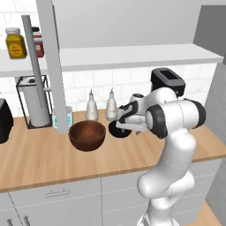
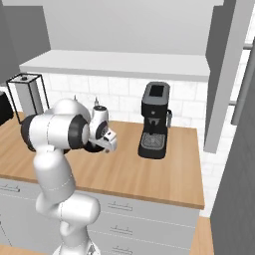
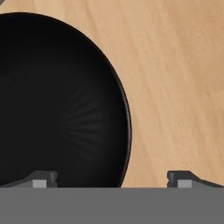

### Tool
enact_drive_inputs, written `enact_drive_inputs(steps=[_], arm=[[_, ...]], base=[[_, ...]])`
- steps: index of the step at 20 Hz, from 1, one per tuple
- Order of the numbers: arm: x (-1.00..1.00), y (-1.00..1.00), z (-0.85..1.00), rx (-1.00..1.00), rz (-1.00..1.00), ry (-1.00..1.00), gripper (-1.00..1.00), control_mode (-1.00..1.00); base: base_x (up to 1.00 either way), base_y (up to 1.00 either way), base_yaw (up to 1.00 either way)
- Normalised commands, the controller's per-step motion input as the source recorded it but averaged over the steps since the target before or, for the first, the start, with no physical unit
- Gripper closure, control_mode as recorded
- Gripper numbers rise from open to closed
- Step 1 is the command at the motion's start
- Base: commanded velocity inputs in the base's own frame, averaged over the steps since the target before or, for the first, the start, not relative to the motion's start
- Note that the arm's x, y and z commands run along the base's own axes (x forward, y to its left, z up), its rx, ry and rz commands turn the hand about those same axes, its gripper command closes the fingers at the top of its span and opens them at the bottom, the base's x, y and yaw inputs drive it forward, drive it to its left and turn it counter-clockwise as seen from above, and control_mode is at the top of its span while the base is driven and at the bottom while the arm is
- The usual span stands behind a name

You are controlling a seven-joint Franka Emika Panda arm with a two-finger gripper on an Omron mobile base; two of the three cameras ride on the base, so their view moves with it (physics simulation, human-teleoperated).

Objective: Pick up the bowls on the counter and stack them on top of one another in the open cabinet. Place the smaller bowl on top of the larger bowl.

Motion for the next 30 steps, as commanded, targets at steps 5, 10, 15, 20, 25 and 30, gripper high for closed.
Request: enact_drive_inputs(steps=[5,10,15,20,25,30], arm=[[0.00,0.00,-0.43,0.00,0.00,0.00,-1.00,-1.00],[0.00,0.00,-0.08,0.00,0.00,0.00,-1.00,-1.00],[0.00,0.00,0.00,0.00,0.00,0.00,1.00,-1.00],[0.00,0.00,0.00,0.00,0.00,0.00,1.00,-1.00],[-0.32,0.00,0.06,-0.01,0.00,-0.02,1.00,-1.00],[-0.87,-0.12,0.40,0.01,0.00,-0.20,1.00,-1.00]], base=[[0.00,0.00,0.00],[0.00,0.00,0.00],[0.00,0.00,0.00],[0.00,0.00,0.00],[0.00,0.00,0.00],[0.00,0.00,0.00]])
